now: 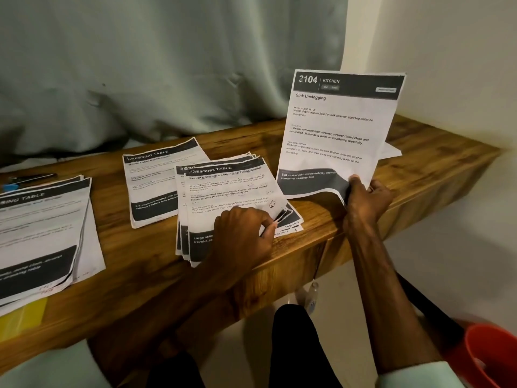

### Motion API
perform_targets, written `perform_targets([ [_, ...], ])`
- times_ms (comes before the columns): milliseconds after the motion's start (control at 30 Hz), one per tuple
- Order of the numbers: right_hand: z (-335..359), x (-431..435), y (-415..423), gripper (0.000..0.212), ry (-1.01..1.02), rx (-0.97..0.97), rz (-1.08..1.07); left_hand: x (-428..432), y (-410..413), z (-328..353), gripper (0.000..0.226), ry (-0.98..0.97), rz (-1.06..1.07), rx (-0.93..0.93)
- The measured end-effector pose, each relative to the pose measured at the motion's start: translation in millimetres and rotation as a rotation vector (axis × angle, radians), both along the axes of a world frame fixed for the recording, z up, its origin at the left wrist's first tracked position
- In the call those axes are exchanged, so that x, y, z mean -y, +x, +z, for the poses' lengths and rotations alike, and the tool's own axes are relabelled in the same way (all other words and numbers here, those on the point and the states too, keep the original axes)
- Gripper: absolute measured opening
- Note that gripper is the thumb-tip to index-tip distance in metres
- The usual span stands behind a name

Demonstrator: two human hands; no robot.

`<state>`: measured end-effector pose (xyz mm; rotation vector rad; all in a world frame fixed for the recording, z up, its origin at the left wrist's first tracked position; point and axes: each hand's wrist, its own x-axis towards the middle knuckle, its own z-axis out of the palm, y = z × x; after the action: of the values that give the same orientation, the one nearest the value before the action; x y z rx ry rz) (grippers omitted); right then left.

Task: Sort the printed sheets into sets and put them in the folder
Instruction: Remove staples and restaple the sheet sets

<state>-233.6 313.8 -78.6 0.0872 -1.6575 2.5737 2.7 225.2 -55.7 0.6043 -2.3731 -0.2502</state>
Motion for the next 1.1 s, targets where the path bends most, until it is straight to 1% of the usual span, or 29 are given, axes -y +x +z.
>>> perform_targets([
  [67,0.2,1.2,-0.2,0.012,0.004,-0.002,-0.005,2.2,-1.2,0.4,0.020,0.046,0.040,-0.050],
  [200,-1.2,2.0,-1.1,0.013,-0.003,-0.007,-0.010,10.5,-1.0,5.1,0.018,0.198,0.064,-0.149],
  [300,-0.6,1.1,-2.5,0.012,-0.017,0.005,0.003,14.7,6.1,13.0,0.016,0.304,0.042,-0.271],
  [467,5.4,-2.1,-7.3,0.010,-0.007,0.035,0.003,27.3,22.5,28.9,0.021,0.462,0.154,-0.505],
  [567,15.1,-3.5,-6.6,0.014,0.025,-0.010,-0.038,39.3,31.4,34.7,0.023,0.492,0.193,-0.616],
  [633,21.7,-2.9,-4.9,0.007,0.021,-0.061,-0.064,42.7,35.5,38.2,0.023,0.495,0.211,-0.678],
  [667,24.7,-2.4,-4.2,0.009,0.029,-0.077,-0.087,43.7,36.6,38.9,0.023,0.499,0.216,-0.702],
  [733,26.4,-1.3,-4.6,0.018,0.078,-0.080,-0.124,45.5,37.6,35.9,0.021,0.502,0.212,-0.710],
  [767,25.2,-1.2,-5.5,0.018,0.103,-0.072,-0.138,44.8,37.9,34.7,0.021,0.508,0.203,-0.698],
  [833,20.1,-0.9,-7.0,0.010,0.152,-0.057,-0.157,41.9,37.4,31.6,0.021,0.509,0.189,-0.668],
  [933,11.7,-2.0,-11.9,0.010,0.221,0.013,-0.173,35.2,35.2,32.0,0.021,0.472,0.179,-0.627],
  [1000,11.3,-3.6,-17.8,0.018,0.241,0.056,-0.205,33.8,33.7,31.7,0.023,0.466,0.178,-0.614],
  [1100,25.6,-8.9,-25.2,0.028,0.185,0.046,-0.318,35.9,33.5,30.0,0.025,0.463,0.180,-0.607],
])
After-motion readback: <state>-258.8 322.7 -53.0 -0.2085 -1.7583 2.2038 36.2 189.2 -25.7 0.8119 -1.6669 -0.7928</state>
